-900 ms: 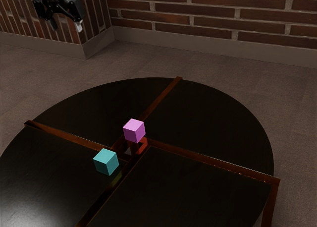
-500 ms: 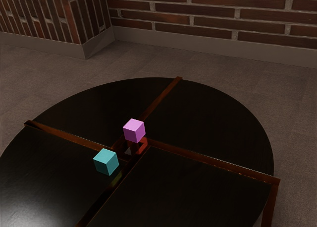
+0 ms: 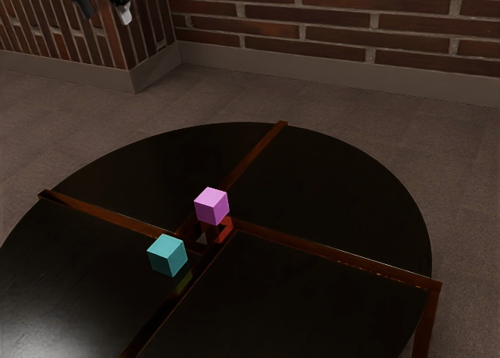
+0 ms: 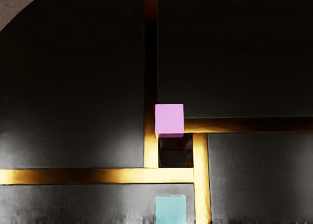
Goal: Pick up the blue block with one arm, and put the blue block on the pink block with one arm
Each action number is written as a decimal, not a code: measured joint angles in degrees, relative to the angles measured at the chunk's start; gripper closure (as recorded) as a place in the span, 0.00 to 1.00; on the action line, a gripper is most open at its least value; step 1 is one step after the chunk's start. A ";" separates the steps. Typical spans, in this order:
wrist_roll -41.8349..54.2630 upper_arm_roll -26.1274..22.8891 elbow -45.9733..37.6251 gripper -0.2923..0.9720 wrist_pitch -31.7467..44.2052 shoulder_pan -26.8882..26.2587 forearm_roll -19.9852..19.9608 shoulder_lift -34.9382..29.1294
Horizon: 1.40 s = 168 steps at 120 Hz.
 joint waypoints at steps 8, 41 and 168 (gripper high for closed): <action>0.15 -8.55 -9.26 0.25 4.62 10.96 -0.05 -1.62; -0.18 -15.39 -43.60 0.25 32.31 23.92 -3.87 -5.65; 5.52 -22.52 -63.30 0.25 62.72 17.61 -6.80 5.05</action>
